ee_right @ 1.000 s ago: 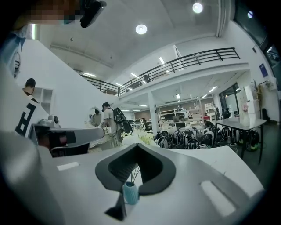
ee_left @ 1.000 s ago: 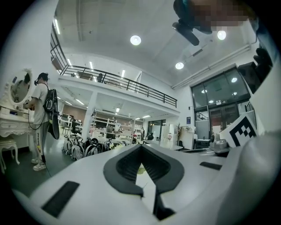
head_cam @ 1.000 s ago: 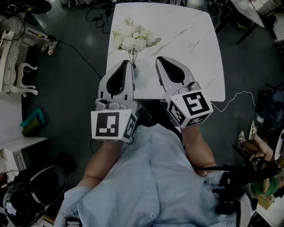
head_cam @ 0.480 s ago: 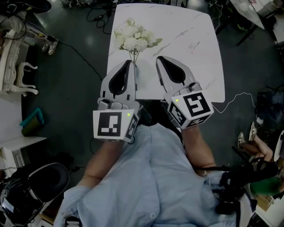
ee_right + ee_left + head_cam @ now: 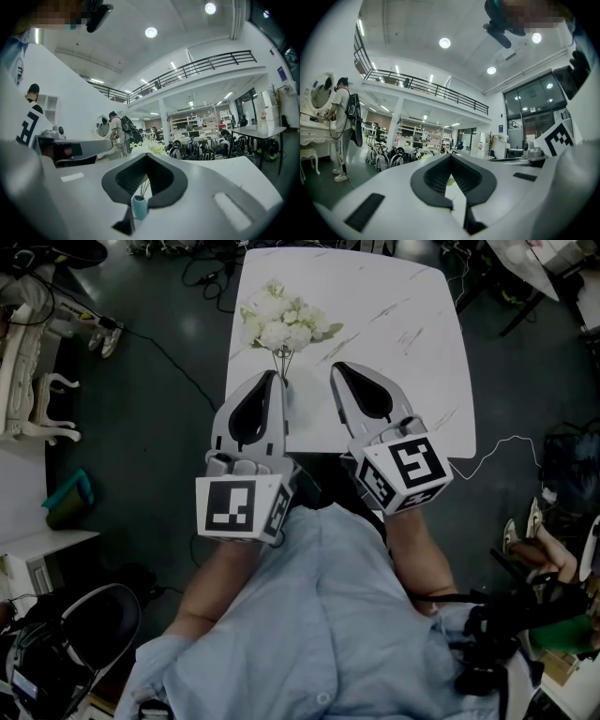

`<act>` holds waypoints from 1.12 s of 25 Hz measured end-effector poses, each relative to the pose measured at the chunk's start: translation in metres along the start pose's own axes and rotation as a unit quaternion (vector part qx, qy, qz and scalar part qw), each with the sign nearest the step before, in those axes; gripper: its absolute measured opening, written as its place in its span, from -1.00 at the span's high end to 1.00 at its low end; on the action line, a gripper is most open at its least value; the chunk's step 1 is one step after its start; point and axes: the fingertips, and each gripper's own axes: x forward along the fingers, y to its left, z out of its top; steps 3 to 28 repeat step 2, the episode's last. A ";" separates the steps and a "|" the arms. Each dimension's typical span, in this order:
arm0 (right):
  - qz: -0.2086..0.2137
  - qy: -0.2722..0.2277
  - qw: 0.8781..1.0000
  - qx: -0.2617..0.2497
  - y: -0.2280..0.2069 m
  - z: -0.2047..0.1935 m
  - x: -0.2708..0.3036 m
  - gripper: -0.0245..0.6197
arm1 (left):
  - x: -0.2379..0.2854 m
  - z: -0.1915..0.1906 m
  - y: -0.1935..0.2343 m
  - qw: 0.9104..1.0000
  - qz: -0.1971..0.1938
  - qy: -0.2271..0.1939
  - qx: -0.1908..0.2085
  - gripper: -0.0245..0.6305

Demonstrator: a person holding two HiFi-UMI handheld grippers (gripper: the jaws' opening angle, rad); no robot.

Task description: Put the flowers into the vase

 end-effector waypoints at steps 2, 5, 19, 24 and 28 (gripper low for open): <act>0.001 0.001 1.000 0.001 0.000 -0.001 0.000 0.92 | 0.000 0.000 0.000 1.000 0.000 0.000 0.000 0.91; 0.001 0.001 1.000 0.001 0.000 -0.001 0.000 0.92 | 0.000 0.000 0.000 1.000 0.000 0.000 0.000 0.91; 0.001 0.001 1.000 0.001 0.000 -0.001 0.000 0.92 | 0.000 0.000 0.000 1.000 0.000 0.000 0.000 0.91; 0.001 0.001 1.000 0.001 0.000 -0.001 0.000 0.92 | 0.000 0.000 0.000 1.000 0.000 0.000 0.000 0.91; 0.001 0.001 1.000 0.001 0.000 -0.001 0.000 0.92 | 0.000 0.000 0.000 1.000 0.000 0.000 0.000 0.91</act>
